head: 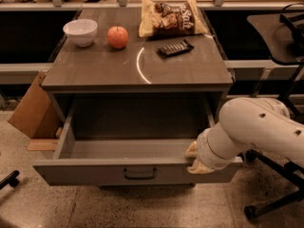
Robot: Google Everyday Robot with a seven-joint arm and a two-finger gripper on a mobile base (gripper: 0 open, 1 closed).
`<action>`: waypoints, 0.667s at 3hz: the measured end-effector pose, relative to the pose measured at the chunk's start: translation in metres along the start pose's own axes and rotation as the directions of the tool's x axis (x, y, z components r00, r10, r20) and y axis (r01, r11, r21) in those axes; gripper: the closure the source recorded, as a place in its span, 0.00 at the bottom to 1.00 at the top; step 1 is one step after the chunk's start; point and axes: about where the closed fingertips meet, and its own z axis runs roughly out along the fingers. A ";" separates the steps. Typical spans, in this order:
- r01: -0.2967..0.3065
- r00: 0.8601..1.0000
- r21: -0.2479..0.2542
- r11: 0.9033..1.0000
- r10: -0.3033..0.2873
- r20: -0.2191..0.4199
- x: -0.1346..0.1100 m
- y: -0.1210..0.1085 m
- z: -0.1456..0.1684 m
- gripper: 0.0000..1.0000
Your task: Open top drawer
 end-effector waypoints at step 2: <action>-0.007 0.998 -0.005 1.000 0.007 0.056 -0.007 0.025 -0.002 1.00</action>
Offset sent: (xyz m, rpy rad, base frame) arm -0.0361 0.0058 0.0004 0.0843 0.0149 0.0031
